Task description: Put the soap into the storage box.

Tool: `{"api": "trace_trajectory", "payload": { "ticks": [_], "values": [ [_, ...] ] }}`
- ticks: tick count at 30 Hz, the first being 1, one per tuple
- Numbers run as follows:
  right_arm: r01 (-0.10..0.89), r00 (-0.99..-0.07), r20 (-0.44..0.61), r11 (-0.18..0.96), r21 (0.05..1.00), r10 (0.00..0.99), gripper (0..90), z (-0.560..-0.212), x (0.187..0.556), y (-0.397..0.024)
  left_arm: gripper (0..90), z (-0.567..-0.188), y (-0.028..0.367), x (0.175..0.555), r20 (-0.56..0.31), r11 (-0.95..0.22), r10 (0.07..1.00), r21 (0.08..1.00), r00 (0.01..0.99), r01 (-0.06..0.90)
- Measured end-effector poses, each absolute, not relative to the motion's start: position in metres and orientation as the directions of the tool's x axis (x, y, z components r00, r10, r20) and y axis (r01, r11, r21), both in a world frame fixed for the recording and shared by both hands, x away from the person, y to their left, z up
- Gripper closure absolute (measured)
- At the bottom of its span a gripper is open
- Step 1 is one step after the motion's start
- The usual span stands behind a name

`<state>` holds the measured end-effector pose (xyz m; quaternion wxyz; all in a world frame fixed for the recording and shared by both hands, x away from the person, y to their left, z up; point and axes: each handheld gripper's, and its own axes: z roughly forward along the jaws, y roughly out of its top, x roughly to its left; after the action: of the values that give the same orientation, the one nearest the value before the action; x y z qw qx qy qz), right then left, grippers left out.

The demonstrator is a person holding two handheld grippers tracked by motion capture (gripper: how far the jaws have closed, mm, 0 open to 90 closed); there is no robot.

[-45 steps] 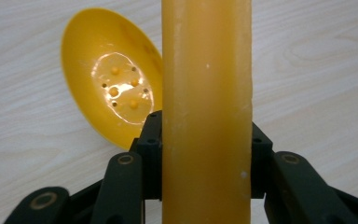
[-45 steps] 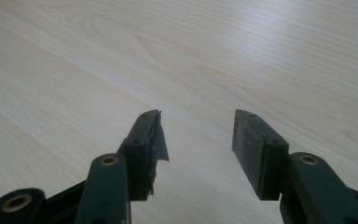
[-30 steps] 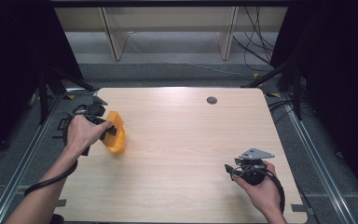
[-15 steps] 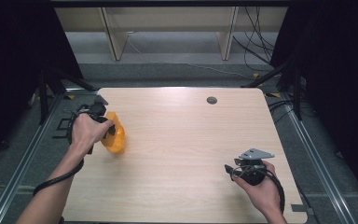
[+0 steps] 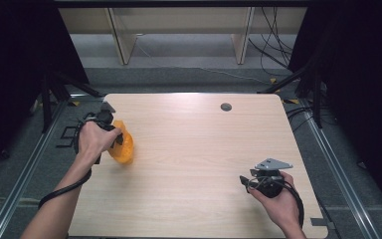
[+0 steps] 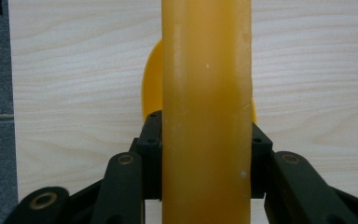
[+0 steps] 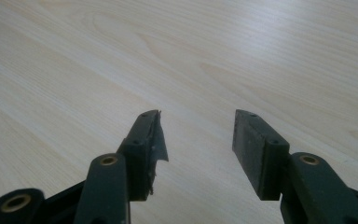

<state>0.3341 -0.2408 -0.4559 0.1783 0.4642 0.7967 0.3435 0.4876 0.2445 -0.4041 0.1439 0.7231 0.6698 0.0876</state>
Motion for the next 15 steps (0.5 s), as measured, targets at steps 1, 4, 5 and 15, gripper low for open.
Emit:
{"api": "trace_trajectory", "payload": {
  "ticks": [1, 4, 5, 15],
  "values": [
    [0.617, -0.505, 0.034, 0.334, 0.713, 0.862, 51.9, -0.4559, 0.3341, -0.2408, 60.5, -0.4047, 0.2440, 0.4878, -0.066, -0.052, 0.995, 0.321, 0.077, 0.946],
    [0.611, -0.510, 0.029, 0.338, 0.716, 0.860, 51.9, -0.4560, 0.3345, -0.2410, 60.5, -0.4064, 0.2449, 0.4887, -0.069, -0.055, 0.994, 0.318, 0.082, 0.946],
    [0.617, -0.506, 0.033, 0.335, 0.712, 0.862, 51.8, -0.4559, 0.3341, -0.2408, 60.5, -0.4067, 0.2430, 0.4888, -0.080, -0.024, 0.995, 0.329, 0.053, 0.944],
    [0.617, -0.506, 0.032, 0.336, 0.712, 0.862, 51.8, -0.4562, 0.3342, -0.2409, 60.5, -0.4077, 0.2417, 0.4912, -0.075, -0.035, 0.995, 0.323, 0.063, 0.946]
  ]
}}
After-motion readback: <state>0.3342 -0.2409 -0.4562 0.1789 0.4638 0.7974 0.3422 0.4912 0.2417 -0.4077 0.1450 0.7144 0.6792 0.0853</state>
